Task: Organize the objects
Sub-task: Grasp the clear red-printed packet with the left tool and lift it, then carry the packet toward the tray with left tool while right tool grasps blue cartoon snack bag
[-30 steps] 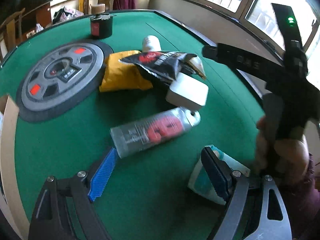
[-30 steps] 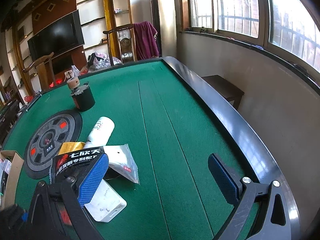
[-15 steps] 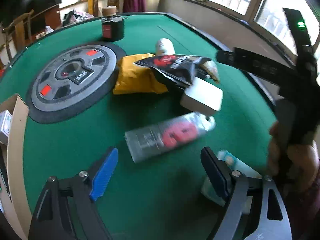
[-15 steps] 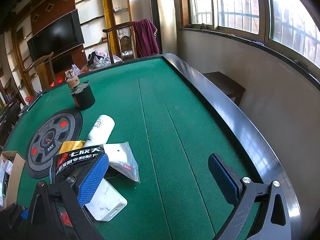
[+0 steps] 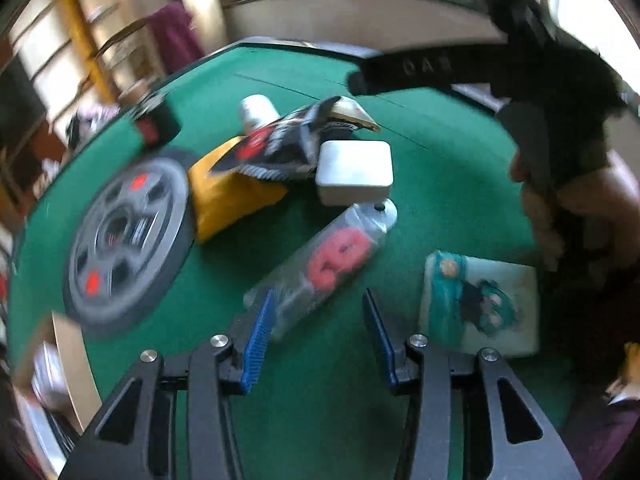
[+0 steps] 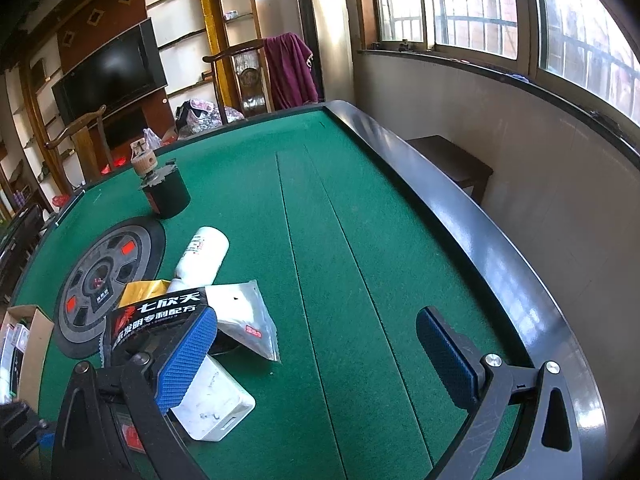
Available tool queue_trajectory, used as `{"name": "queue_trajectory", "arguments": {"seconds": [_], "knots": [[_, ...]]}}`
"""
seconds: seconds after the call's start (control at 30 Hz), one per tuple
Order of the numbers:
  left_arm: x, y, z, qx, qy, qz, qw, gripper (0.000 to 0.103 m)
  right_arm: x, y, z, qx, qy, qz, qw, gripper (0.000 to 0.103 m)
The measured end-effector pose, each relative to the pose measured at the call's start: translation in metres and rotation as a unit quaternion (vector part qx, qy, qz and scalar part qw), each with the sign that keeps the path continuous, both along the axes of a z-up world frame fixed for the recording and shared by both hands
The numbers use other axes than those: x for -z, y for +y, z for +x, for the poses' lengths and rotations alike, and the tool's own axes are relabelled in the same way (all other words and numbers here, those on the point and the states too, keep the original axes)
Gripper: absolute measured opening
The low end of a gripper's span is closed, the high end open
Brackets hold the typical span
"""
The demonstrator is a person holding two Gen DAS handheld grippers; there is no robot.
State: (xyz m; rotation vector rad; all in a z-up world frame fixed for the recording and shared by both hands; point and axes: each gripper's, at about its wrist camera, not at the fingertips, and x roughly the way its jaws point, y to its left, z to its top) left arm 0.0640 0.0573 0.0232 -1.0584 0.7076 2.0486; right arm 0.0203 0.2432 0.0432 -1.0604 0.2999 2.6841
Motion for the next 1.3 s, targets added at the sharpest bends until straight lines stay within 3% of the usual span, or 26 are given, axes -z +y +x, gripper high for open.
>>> {"name": "queue_trajectory", "arguments": {"seconds": [0.17,0.27,0.4,0.57,0.77,0.87,1.0,1.2,1.3], "knots": [[0.006,0.026,-0.006,0.02,0.023,-0.017,0.9994,0.048,0.0,0.002,0.0,0.003,0.001,-0.004,1.0,0.102],[0.008,0.024,-0.01,-0.003,-0.003,0.002,1.0,0.044,0.0,0.004,-0.002,0.005,0.0,-0.008,1.0,0.102],[0.006,0.013,-0.006,-0.042,-0.002,0.007,0.9991,0.027,0.001,0.009,-0.001,0.013,-0.001,-0.015,1.0,0.102],[0.001,-0.009,0.004,-0.104,0.006,0.007,0.9945,0.026,0.002,0.011,-0.002,0.019,-0.002,-0.014,1.0,0.102],[-0.009,-0.04,0.015,-0.177,0.001,0.011,0.9841,0.026,0.006,0.009,-0.005,0.015,-0.007,-0.013,1.0,0.102],[-0.022,-0.051,0.027,-0.2,0.039,-0.004,0.9791,0.026,0.01,0.008,-0.009,0.01,-0.018,-0.012,1.0,0.102],[-0.042,-0.075,0.038,-0.23,0.067,0.005,0.9709,0.026,0.005,0.007,-0.003,0.022,-0.002,0.018,1.0,0.102],[-0.062,-0.122,0.054,-0.274,0.094,0.049,0.9558,0.027,-0.01,0.011,0.018,0.05,0.058,0.036,0.996,0.102],[-0.062,-0.141,0.058,-0.287,0.089,0.059,0.9518,0.027,-0.018,0.007,0.028,0.048,0.041,0.043,0.997,0.102]]}}
